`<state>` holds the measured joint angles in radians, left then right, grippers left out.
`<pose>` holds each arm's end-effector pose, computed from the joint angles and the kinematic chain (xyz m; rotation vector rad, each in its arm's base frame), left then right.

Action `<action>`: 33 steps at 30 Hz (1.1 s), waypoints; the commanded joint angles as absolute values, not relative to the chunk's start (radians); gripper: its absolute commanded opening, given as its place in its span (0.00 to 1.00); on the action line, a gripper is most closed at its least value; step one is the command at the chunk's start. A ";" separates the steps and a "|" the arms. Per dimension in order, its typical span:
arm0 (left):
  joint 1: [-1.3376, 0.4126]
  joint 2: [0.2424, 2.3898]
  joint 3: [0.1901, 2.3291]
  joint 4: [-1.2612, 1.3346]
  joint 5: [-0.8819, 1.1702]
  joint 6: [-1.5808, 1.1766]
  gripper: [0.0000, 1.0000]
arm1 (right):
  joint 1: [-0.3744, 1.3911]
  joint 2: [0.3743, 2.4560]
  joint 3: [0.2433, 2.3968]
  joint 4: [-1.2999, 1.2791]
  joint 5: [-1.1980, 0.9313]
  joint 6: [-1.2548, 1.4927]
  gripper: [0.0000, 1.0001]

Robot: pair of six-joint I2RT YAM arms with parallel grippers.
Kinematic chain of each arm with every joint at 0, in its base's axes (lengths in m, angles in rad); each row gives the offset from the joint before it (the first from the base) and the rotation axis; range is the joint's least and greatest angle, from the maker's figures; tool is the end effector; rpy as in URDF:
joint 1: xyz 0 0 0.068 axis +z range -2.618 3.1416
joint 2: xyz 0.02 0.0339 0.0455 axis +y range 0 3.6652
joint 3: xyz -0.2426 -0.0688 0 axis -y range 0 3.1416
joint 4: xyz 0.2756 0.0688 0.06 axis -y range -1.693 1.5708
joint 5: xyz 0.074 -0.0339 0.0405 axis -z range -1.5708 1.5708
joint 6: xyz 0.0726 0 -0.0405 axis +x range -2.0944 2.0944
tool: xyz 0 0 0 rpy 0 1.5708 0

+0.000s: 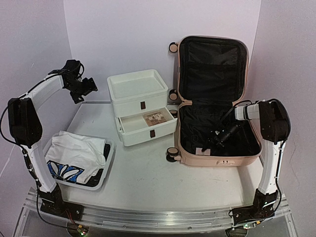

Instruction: Open, take out, and arrange the luggage

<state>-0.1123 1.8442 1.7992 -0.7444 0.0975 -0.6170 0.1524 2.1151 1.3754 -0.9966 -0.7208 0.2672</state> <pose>0.4628 -0.0593 0.2908 -0.5536 2.3405 -0.4628 0.3569 0.1033 0.0528 -0.2375 -2.6717 -0.9419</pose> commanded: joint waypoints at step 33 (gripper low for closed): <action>-0.112 1.788 1.791 -0.746 0.113 -0.568 0.92 | 0.261 2.022 1.456 -0.657 -0.773 0.363 0.54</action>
<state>-0.1123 1.8431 1.7851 -0.7601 0.1032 -0.5758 0.2646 2.0758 1.3849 -0.7574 -0.8009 0.3611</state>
